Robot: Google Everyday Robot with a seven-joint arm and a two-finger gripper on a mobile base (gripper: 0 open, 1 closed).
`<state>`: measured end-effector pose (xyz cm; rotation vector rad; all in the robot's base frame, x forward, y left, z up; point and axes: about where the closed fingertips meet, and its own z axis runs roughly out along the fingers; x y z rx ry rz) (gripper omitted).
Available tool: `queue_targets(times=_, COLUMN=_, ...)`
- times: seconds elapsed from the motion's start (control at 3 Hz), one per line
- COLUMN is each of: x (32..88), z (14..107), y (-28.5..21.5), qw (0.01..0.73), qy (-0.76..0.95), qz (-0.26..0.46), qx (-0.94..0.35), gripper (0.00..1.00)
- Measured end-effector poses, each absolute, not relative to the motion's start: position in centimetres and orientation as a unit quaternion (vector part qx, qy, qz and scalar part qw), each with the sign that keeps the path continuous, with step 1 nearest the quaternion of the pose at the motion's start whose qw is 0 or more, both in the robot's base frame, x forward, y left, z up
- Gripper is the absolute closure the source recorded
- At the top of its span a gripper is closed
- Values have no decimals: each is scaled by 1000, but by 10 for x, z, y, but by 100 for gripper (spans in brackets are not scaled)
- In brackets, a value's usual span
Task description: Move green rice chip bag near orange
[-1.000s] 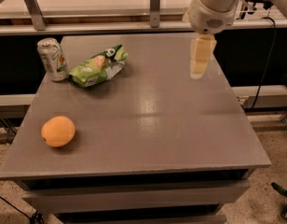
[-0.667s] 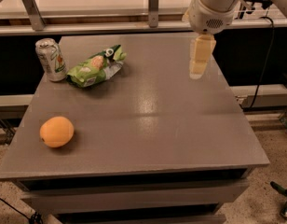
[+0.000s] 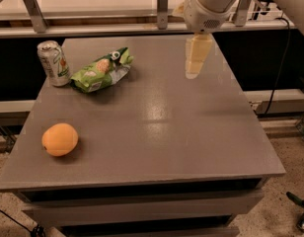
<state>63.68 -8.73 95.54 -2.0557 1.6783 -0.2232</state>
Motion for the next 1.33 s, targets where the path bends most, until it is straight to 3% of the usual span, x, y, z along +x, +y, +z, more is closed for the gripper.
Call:
queue_targets(times=0.67, x=664, z=964, y=0, qw=304, qy=482, qz=-93, qx=-817, gripper=0)
queue_targets(times=1.33, x=682, z=923, y=68, qw=282, qy=411, qz=-91, qx=-862, gripper=0)
